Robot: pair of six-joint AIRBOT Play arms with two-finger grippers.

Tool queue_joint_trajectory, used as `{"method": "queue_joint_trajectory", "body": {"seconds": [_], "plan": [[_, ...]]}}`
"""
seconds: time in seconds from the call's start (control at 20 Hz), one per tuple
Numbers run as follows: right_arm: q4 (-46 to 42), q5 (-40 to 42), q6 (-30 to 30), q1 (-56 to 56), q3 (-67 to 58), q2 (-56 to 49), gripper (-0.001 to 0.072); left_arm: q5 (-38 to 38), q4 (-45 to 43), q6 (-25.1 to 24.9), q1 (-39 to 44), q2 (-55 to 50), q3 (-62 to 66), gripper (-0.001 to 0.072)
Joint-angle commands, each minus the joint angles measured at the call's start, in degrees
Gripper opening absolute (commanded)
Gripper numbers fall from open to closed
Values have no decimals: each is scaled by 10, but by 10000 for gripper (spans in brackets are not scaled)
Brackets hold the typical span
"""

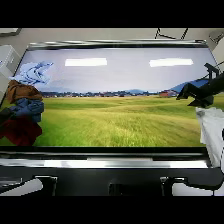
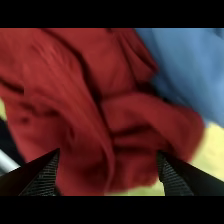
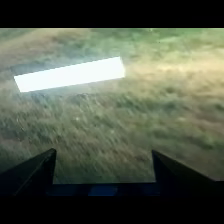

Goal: Fold the clothes and pants, and hang the long-sleeved shirts on hangers.

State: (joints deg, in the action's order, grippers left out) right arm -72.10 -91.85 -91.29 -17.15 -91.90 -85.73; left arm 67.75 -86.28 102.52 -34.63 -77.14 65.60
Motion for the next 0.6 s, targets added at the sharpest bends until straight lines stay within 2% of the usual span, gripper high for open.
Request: {"method": "queue_joint_trajectory", "body": {"seconds": [0.0,0.15,0.2,0.25,0.3,0.4,0.55], "plan": [[15,-28,-12,0,0,0,671,-52,36,-38,-14,-48,-28,718],[18,-39,-30,0,0,0,671,-52,38,-46,-12,-71,-28,712],[20,-44,-30,0,0,0,671,-51,37,-46,-14,-70,-28,610],[22,-52,-30,0,0,0,671,-43,38,-46,-16,-66,-27,189],[23,-58,-30,0,0,0,671,-35,50,-55,-17,-55,-25,24],[24,-64,-30,0,0,0,671,-52,74,-64,-17,2,-10,24],[24,-65,-30,0,0,0,670,-136,120,0,-13,143,53,23]]}}
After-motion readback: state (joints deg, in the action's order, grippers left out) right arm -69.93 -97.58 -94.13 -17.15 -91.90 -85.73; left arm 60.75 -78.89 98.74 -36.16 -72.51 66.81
